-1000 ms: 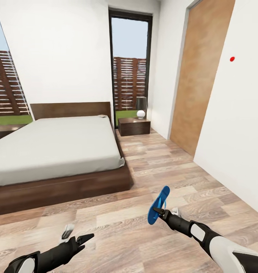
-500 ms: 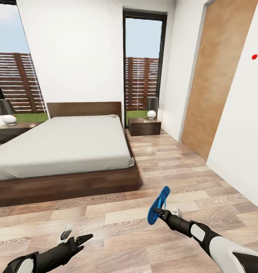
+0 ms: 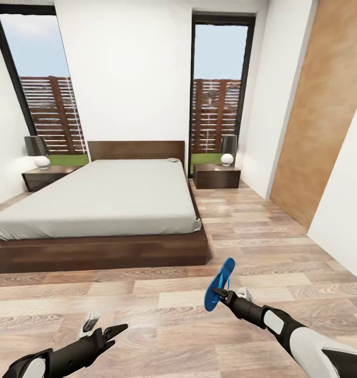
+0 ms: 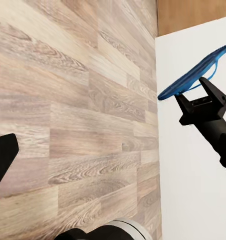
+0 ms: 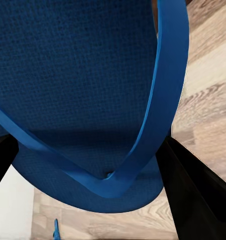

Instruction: In the bedroom, move the book from the bed onto either nightstand, and place the two sandals side by side next to the bed.

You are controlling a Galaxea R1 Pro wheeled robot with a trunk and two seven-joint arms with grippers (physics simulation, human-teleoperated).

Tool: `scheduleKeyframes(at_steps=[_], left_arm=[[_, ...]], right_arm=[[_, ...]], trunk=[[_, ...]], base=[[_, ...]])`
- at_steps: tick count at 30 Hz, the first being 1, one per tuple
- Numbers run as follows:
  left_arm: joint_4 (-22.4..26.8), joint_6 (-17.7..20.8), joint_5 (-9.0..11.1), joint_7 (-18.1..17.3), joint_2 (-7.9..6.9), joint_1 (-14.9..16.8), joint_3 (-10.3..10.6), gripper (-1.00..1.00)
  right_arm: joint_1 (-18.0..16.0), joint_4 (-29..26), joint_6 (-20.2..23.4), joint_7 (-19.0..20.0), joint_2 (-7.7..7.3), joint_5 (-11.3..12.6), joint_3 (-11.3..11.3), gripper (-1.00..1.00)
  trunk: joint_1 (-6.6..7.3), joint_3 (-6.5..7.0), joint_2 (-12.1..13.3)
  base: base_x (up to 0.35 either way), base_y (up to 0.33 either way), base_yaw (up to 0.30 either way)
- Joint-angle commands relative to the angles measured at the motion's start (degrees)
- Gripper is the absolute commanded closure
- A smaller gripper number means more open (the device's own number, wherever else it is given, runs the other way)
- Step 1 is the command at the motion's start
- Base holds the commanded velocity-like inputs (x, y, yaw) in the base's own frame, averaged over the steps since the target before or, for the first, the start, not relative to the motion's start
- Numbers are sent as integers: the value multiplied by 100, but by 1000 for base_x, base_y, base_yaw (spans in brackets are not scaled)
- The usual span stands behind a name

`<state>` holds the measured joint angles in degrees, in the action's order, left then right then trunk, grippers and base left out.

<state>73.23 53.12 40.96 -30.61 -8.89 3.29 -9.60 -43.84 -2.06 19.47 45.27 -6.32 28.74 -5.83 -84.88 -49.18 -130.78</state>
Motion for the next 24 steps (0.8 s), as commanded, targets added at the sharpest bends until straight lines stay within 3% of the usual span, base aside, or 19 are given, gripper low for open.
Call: scheduleKeyframes(at_steps=[1,24], left_arm=[[-1,31,-9,-21,1,5,-7,-100],[-1,31,-15,-16,1,5,-7,-100]], right_arm=[[-2,-3,57,26,-4,1,-50,100],[-2,-3,57,24,-1,1,-50,100]], trunk=[[1,-6,-2],[1,-6,-2]], base=[[0,0,238],[0,0,237]])
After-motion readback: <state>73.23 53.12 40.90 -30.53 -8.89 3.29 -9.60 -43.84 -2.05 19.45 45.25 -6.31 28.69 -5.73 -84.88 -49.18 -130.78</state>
